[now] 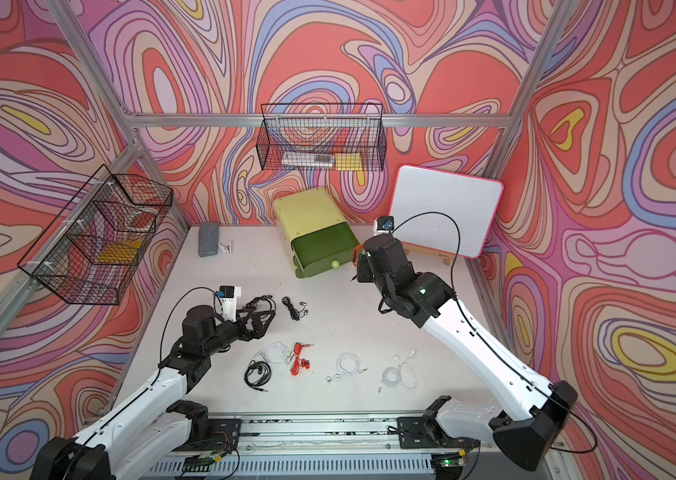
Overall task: Place the wired earphones into the drawer by color
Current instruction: Place the wired earphones in the drawer.
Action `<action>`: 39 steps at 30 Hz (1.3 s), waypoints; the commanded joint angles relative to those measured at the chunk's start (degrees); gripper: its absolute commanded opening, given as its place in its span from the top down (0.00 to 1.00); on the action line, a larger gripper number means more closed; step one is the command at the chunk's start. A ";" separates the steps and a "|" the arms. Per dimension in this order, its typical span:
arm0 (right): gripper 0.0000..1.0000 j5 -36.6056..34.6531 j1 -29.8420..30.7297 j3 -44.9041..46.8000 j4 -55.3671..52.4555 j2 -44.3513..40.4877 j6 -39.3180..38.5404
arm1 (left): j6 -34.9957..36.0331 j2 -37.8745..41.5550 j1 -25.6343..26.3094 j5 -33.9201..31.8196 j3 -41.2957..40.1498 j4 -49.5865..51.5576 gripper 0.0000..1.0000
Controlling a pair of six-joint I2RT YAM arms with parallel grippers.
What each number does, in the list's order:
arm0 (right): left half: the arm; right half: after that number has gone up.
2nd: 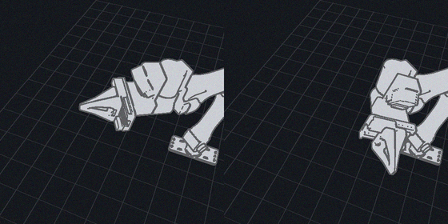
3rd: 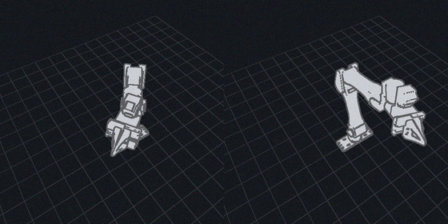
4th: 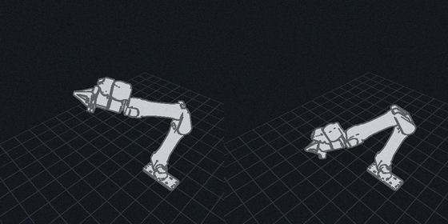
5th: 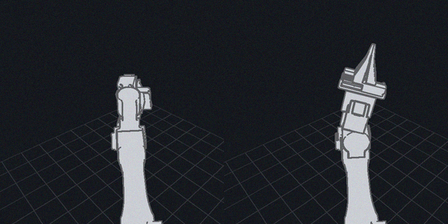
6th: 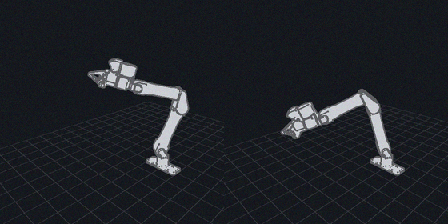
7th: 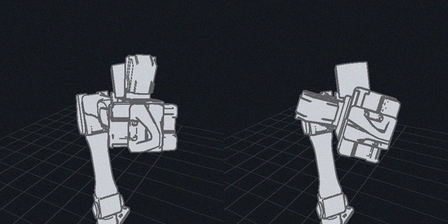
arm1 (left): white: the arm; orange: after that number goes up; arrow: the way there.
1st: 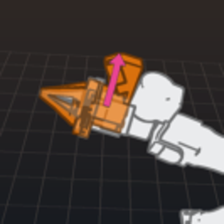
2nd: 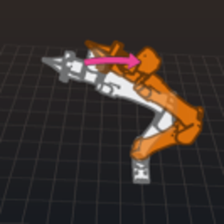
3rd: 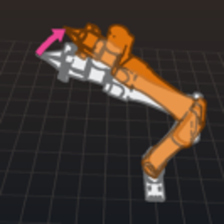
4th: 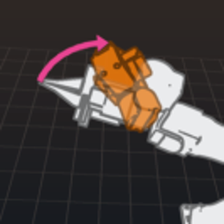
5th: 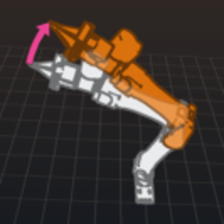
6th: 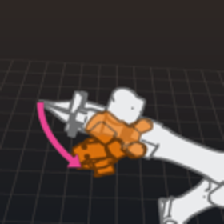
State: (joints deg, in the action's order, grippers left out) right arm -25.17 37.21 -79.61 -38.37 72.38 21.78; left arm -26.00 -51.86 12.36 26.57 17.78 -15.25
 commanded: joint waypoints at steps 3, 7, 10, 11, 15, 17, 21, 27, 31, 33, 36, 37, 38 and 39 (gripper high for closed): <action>1.00 -0.78 0.05 -4.15 3.33 3.71 -3.89 | -0.45 -0.83 0.30 2.76 0.76 -3.33 0.01; 1.00 -0.03 0.05 -6.19 6.32 6.56 -5.18 | -0.80 -1.53 0.38 4.37 0.68 -4.73 0.01; 1.00 0.55 0.04 -7.75 8.82 9.32 -6.03 | -0.85 -2.09 0.58 5.02 0.68 -5.48 0.01; 1.00 0.73 0.05 -8.52 9.53 10.50 -6.30 | -0.89 -2.22 0.65 5.08 0.68 -5.58 0.01; 1.00 1.58 0.05 -12.08 10.98 15.57 -7.32 | -0.89 -2.42 0.74 5.36 0.76 -5.89 0.01; 1.00 1.85 0.05 -13.68 11.42 17.90 -7.52 | -0.90 -2.37 0.74 5.39 0.72 -5.85 0.01; 1.00 2.69 0.05 -15.92 12.47 21.88 -7.54 | -0.90 -2.31 0.82 5.43 0.76 -5.85 0.01; 1.00 3.45 0.05 -17.94 13.53 26.56 -7.32 | -0.88 -2.35 0.82 5.47 0.76 -5.77 0.01; 1.00 4.15 0.05 -18.07 14.52 28.83 -6.50 | -0.94 -2.20 0.91 5.32 0.92 -5.41 0.01; 1.00 4.38 0.05 -18.20 14.79 30.79 -6.17 | -0.90 -2.07 0.91 5.18 0.94 -5.15 0.01; 1.00 4.67 0.05 -18.04 14.95 32.01 -5.71 | -0.81 -1.87 1.00 5.22 1.03 -4.97 0.01; 1.00 4.72 0.05 -17.85 14.91 32.25 -5.61 | -0.81 -1.78 1.08 5.23 1.03 -4.97 0.01; 1.00 4.85 0.05 -17.61 14.92 32.40 -5.44 | -0.77 -1.80 1.09 5.32 1.03 -4.97 0.01; 1.00 4.78 0.05 -17.38 14.99 32.44 -5.28 | -0.72 -1.82 1.17 5.30 1.10 -4.89 0.01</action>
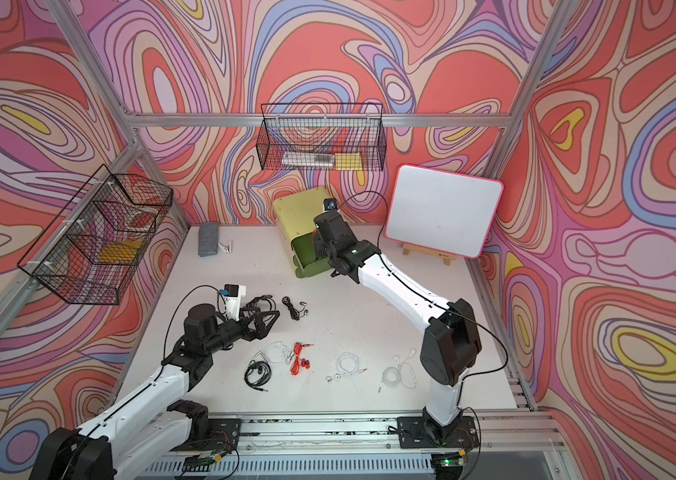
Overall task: Place the wired earphones into the drawer by color
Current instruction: Place the wired earphones in the drawer.
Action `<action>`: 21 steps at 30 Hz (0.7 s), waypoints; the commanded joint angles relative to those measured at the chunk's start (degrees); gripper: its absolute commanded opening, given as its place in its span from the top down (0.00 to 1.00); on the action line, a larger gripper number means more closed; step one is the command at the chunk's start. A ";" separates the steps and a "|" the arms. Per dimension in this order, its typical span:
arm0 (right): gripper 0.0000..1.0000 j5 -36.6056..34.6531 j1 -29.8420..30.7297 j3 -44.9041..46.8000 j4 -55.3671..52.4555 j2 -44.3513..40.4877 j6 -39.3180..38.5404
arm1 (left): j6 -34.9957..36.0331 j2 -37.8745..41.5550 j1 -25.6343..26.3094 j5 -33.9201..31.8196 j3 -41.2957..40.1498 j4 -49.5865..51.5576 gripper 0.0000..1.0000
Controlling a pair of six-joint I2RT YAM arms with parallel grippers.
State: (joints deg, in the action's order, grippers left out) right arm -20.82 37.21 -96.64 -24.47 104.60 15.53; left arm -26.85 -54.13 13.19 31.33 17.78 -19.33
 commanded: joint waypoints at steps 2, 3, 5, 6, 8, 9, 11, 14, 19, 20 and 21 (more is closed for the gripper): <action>0.99 0.52 0.05 0.20 1.13 0.13 1.17 | 0.13 0.52 0.51 0.67 1.20 -0.77 0.01; 0.97 0.53 0.05 0.36 1.05 0.08 1.24 | 0.13 0.76 0.65 0.75 1.20 -0.79 0.01; 0.83 0.38 0.05 0.99 1.02 -0.44 1.65 | 0.29 1.49 0.99 0.74 1.36 -0.16 0.01; 0.77 0.24 0.05 1.36 1.11 -0.81 1.77 | 0.54 1.89 1.32 0.51 1.38 0.04 0.01; 0.66 -0.36 0.05 2.28 1.00 -1.95 1.95 | 1.29 2.90 2.28 -0.50 1.84 1.63 0.01; 0.62 -0.58 0.05 2.78 1.05 -2.59 1.94 | 1.81 3.32 2.94 -0.95 2.14 2.46 0.01; 0.57 -1.40 0.05 4.12 0.94 -4.85 1.74 | 2.89 4.23 4.58 -2.27 3.03 4.64 0.01; 0.53 -2.21 0.05 6.67 0.59 -8.18 1.26 | 3.47 5.66 7.10 -4.60 4.76 9.25 0.01; 0.45 -2.66 0.05 13.46 0.55 -15.83 1.08 | 2.46 6.87 11.22 -10.50 9.84 22.41 0.01; 0.43 -2.78 0.05 15.54 0.69 -17.60 1.08 | 2.18 6.84 11.99 -11.63 10.92 25.36 0.01; 0.40 -2.83 0.05 17.59 1.03 -19.36 0.96 | 1.79 6.81 12.52 -12.52 11.30 27.67 0.01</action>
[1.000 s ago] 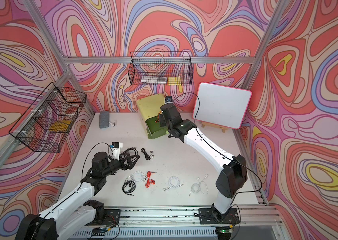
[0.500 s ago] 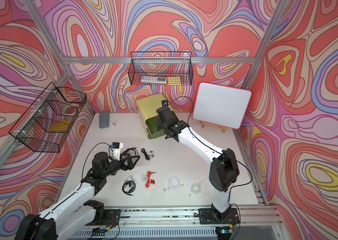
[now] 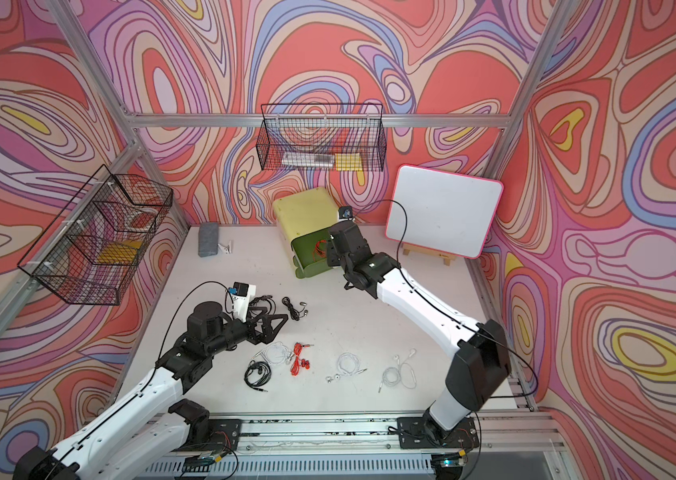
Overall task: Place the wired earphones into the drawer by color
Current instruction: Place the wired earphones in the drawer, then pick up the wired earphones from the center of the board.
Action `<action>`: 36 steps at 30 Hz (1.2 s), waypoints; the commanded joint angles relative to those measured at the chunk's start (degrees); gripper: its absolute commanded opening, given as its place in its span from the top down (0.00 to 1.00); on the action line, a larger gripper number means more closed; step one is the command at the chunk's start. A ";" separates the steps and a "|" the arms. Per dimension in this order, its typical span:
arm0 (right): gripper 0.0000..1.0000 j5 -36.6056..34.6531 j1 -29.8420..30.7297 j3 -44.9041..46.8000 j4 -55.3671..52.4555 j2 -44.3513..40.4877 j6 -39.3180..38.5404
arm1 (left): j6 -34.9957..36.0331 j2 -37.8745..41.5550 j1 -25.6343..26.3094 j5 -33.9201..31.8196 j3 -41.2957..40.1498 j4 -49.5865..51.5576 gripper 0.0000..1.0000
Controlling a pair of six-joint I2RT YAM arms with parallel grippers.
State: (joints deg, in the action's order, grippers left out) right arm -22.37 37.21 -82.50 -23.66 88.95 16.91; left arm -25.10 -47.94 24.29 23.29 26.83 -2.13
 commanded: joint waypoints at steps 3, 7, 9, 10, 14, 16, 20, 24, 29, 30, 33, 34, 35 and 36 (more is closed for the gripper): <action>0.34 -1.35 0.05 9.51 1.18 -9.23 -0.82 | -1.53 -0.08 3.26 -5.72 5.34 15.98 0.01; 0.29 -2.10 0.05 18.45 3.19 -17.01 -1.30 | -2.15 -2.07 8.19 -9.06 7.33 21.63 0.01; 0.26 -2.97 0.02 23.00 4.68 -20.74 -1.67 | -2.09 -3.66 11.28 -11.59 8.40 23.38 0.01; 0.25 -3.37 0.05 25.46 5.69 -22.76 -2.29 | -1.77 -4.77 12.83 -12.62 9.12 24.09 0.01; 0.20 -4.33 0.05 34.06 9.91 -29.48 -4.90 | -1.01 -9.60 17.98 -17.04 11.45 26.07 0.02; 0.19 -4.34 0.05 37.46 11.14 -32.11 -5.85 | -0.70 -12.28 19.73 -18.96 12.55 26.35 0.02; 0.07 -4.11 0.01 43.01 14.48 -35.57 -7.72 | 0.39 -17.59 21.30 -21.02 14.83 26.55 0.06; 0.02 -4.17 0.05 49.68 20.62 -38.57 -10.63 | 2.00 -23.11 21.90 -22.05 16.90 26.31 0.11; 0.02 -3.07 0.05 56.13 29.42 -41.68 -10.50 | 3.45 -28.12 22.02 -22.98 18.28 25.71 0.17; 0.02 -3.09 0.05 56.82 30.29 -42.11 -11.05 | 3.65 -28.82 22.01 -23.10 18.39 25.54 0.18; 0.02 -2.45 0.05 57.02 28.68 -43.51 -9.97 | 4.27 -30.63 22.02 -23.01 18.26 24.74 0.21; 0.02 -2.29 0.05 57.48 29.16 -43.95 -9.90 | 4.59 -31.31 22.02 -22.67 18.19 24.34 0.24; 0.02 -2.26 0.05 57.71 29.21 -44.16 -9.96 | 4.77 -31.91 22.02 -22.27 18.25 24.02 0.26; 0.02 -2.35 0.05 57.71 28.96 -44.34 -9.92 | 4.82 -32.61 22.02 -21.79 18.23 23.68 0.27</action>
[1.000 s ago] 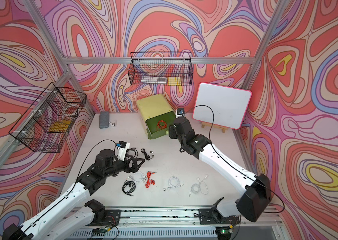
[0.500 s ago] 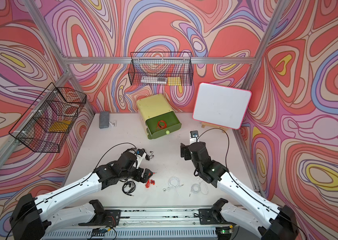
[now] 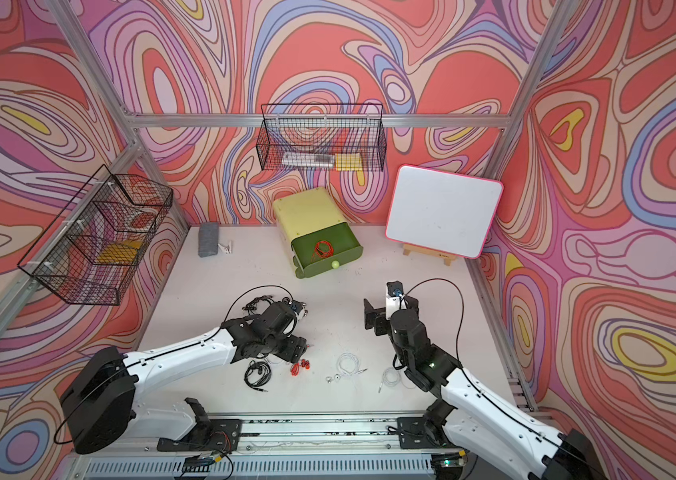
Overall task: Place the wired earphones into the drawer by color
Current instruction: Pick up the wired earphones from the center of the board.
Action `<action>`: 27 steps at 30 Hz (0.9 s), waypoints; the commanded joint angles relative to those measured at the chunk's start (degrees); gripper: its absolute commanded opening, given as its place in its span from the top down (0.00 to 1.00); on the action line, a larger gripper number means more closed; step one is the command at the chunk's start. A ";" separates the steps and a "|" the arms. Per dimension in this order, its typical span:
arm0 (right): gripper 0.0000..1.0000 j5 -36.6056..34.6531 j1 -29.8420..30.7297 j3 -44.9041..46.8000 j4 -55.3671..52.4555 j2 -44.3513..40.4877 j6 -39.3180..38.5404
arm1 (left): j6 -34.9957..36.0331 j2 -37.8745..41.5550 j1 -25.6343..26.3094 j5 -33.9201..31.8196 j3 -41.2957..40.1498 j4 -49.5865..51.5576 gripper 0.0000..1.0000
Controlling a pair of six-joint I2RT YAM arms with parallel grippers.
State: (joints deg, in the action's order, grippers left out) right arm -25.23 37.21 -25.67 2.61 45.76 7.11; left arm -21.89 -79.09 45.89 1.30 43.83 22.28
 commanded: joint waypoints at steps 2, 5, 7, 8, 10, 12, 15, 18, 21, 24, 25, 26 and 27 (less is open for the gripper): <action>0.02 0.25 0.05 0.89 2.26 -1.28 0.00 | 1.83 -2.81 0.43 1.00 1.25 -1.64 0.30; 0.02 0.27 0.05 0.94 2.22 -1.46 0.09 | 2.02 -4.64 0.43 1.67 1.34 -2.94 0.37; 0.02 0.17 0.05 0.97 2.18 -1.35 0.09 | 2.03 -5.71 0.43 2.15 1.56 -3.62 0.42; 0.02 0.06 0.05 0.94 2.14 -1.37 0.09 | 2.14 -6.21 0.43 2.45 1.73 -3.73 0.44; 0.02 0.01 0.05 0.93 2.14 -1.28 0.00 | 2.29 -7.05 0.43 2.72 1.95 -4.21 0.49; 0.02 -0.01 0.05 0.93 2.15 -1.20 0.00 | 2.46 -7.93 0.43 2.91 2.29 -4.66 0.53; 0.02 -0.12 0.05 0.89 2.13 -1.11 -0.02 | 2.64 -9.13 0.43 3.19 2.98 -4.62 0.60; 0.02 -0.24 0.05 0.86 2.13 -1.02 -0.02 | 2.64 -9.79 0.43 3.45 3.06 -4.66 0.68; 0.02 -0.08 0.06 0.97 2.18 -0.93 0.00 | 2.40 -9.70 0.43 3.40 2.74 -4.65 0.75; 0.02 0.01 0.05 0.89 2.13 -0.75 0.00 | 2.23 -9.30 0.43 3.37 2.56 -4.62 0.81; 0.02 0.04 0.05 0.86 2.14 -0.63 0.00 | 2.16 -9.18 0.43 3.38 2.49 -4.60 0.82; 0.02 0.06 0.05 0.80 2.13 -0.64 0.00 | 2.12 -9.16 0.43 3.38 2.45 -4.62 0.83; 0.02 0.10 0.05 0.80 2.21 -0.71 0.00 | 2.14 -9.23 0.43 3.44 2.48 -4.62 0.85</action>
State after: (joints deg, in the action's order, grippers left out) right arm -25.19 37.21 -25.47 3.90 44.95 7.11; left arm -19.94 -88.29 45.89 4.34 46.02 17.98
